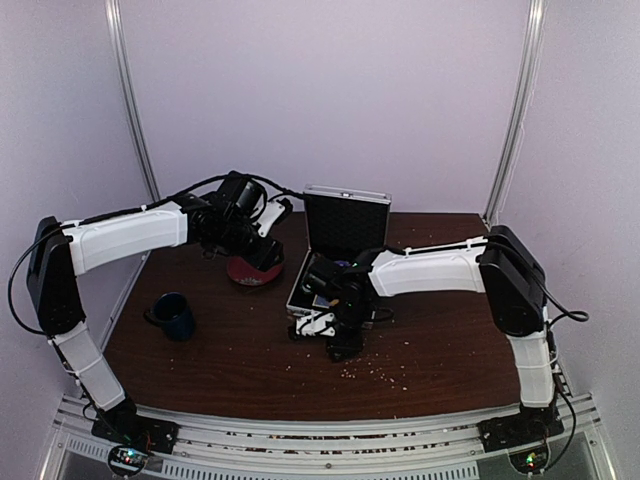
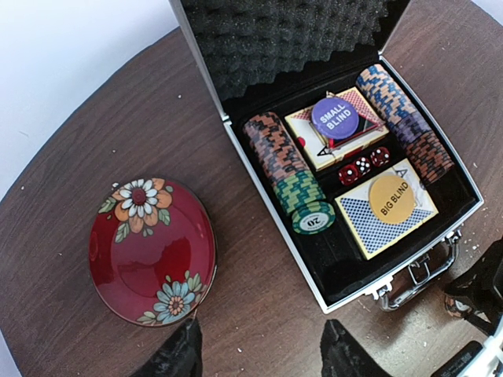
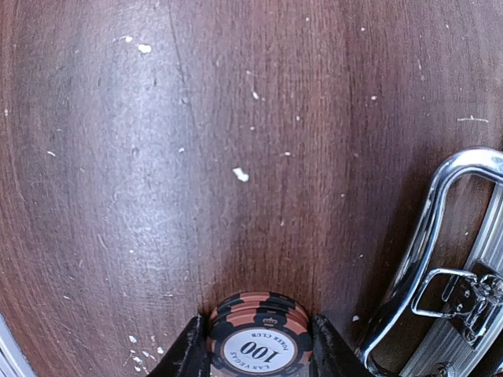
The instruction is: Pack up texas hold em set
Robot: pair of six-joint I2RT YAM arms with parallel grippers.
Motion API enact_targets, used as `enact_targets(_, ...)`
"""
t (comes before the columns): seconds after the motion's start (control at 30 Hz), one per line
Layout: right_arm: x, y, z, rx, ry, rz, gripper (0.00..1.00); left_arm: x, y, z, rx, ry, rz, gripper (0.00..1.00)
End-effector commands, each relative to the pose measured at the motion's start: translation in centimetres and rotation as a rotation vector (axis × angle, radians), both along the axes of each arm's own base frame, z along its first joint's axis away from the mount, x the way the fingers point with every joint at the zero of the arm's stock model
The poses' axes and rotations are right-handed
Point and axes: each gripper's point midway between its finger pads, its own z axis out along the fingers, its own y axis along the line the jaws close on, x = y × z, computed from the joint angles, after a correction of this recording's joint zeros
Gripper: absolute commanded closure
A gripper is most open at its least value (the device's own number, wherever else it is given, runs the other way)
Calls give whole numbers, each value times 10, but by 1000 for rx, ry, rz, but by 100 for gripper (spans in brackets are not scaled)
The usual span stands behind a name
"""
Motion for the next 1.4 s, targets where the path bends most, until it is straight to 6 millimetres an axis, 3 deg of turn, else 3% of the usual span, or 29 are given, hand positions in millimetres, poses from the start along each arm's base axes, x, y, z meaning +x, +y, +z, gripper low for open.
enact_targets(0.0, -3, -11, -12, -78, 15, -8, 78, 3, -1, 7, -23, -10, 0, 47)
enact_targets(0.37, 26, -6, 44, 25, -60, -68, 79, 3, 0, 8, -23, -11, 2, 47)
enact_targets(0.67, 84, -37, 69, 64, -162, -215, 78, 3, -1, 9, -25, -12, 0, 47)
enact_targets(1.07, 130, -59, 60, 38, -296, -344, 76, 3, -1, 6, -23, -7, -1, 47)
enact_targets(1.37, 132, -66, 42, -9, -313, -344, 73, 3, -2, 5, -22, -5, -3, 47)
